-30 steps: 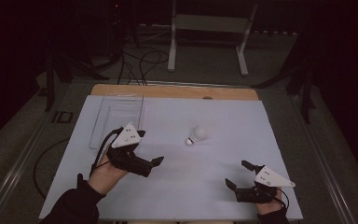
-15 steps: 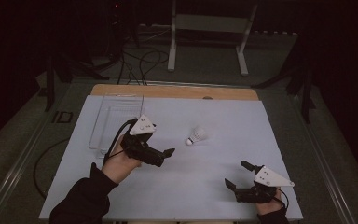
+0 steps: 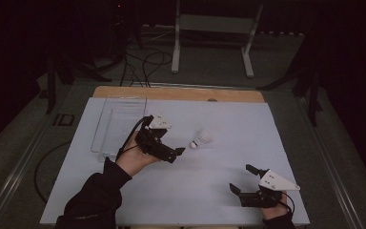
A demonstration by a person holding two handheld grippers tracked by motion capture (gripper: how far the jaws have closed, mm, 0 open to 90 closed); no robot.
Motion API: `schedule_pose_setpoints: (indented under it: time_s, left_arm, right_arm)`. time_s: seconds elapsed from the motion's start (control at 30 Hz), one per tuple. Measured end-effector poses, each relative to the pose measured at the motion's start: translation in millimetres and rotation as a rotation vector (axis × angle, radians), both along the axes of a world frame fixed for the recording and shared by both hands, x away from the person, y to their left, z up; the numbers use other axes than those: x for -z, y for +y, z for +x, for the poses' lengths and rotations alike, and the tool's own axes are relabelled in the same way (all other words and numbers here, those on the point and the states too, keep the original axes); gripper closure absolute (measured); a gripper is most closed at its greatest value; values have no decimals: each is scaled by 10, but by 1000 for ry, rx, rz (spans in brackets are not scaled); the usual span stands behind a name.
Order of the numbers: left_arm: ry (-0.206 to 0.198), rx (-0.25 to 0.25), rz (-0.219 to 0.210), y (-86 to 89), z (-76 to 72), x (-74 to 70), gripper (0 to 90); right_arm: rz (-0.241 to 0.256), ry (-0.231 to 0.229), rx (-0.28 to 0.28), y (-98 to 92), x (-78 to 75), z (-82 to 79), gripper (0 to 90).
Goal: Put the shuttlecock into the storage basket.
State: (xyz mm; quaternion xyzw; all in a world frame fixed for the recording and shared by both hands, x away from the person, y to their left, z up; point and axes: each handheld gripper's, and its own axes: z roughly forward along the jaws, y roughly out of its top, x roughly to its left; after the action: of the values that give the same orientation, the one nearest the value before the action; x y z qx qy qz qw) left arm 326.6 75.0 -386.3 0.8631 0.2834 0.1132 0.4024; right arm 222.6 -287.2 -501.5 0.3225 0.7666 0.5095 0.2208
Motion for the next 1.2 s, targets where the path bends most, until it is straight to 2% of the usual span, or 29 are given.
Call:
schedule_pose_setpoints:
  time_s: [0.03,0.27,0.43,0.53,0.57,0.6,0.67,0.7,0.8,0.9,1.07,1.13,1.2]
  left_arm:
    - [15,9,-4,-23,41,35,0]
    - [60,27,41,-155,189,165,0]
    - [63,47,82,-253,266,259,0]
    - [63,45,91,-280,292,293,0]
    - [90,53,75,-294,330,324,1]
    - [101,55,78,-307,350,341,1]
    - [98,51,85,-319,357,352,1]
    - [105,48,117,-353,381,387,1]
    - [126,43,127,-381,405,421,1]
    - [144,32,155,-438,449,486,1]
    - [148,22,158,-468,498,523,1]
    - [154,15,183,-517,523,568,1]
    - [158,13,186,-529,527,581,1]
  right_arm:
    - [0,1,-1,0,0,0,90]
    - [-1,6,-5,8,7,3,90]
    - [-1,7,-7,9,8,2,90]
    - [2,6,-8,8,7,1,90]
    - [3,7,-8,7,6,1,90]
    - [3,7,-8,8,6,1,90]
    - [1,9,-10,7,8,3,90]
    - [-2,8,-9,10,8,3,90]
    - [-2,8,-10,11,6,0,90]
    - [-3,9,-10,14,9,2,90]
    - [-4,9,-11,14,9,2,90]
    - [-5,11,-11,16,13,3,90]
    - [-4,13,-13,17,13,3,90]
